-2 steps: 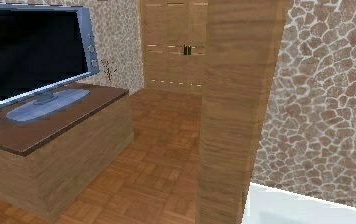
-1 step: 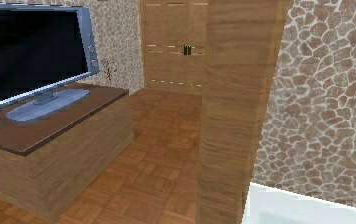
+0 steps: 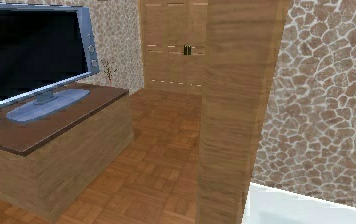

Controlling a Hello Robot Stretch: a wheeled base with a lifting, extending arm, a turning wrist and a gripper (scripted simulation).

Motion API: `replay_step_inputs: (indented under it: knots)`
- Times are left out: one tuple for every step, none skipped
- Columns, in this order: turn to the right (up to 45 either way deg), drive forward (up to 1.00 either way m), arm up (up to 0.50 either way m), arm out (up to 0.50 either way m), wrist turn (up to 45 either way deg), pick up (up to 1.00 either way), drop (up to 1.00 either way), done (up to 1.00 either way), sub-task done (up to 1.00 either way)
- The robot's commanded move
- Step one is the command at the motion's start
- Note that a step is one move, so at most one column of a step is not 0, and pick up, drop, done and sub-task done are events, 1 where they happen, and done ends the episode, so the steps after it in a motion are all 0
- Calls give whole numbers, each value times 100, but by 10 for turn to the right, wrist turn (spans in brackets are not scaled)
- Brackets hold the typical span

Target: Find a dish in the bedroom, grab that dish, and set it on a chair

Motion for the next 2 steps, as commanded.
replay_step_inputs:
  knots:
    - [0,0,0,0,-450,0,0,0,0]
    - [0,0,0,0,-450,0,0,0,0]
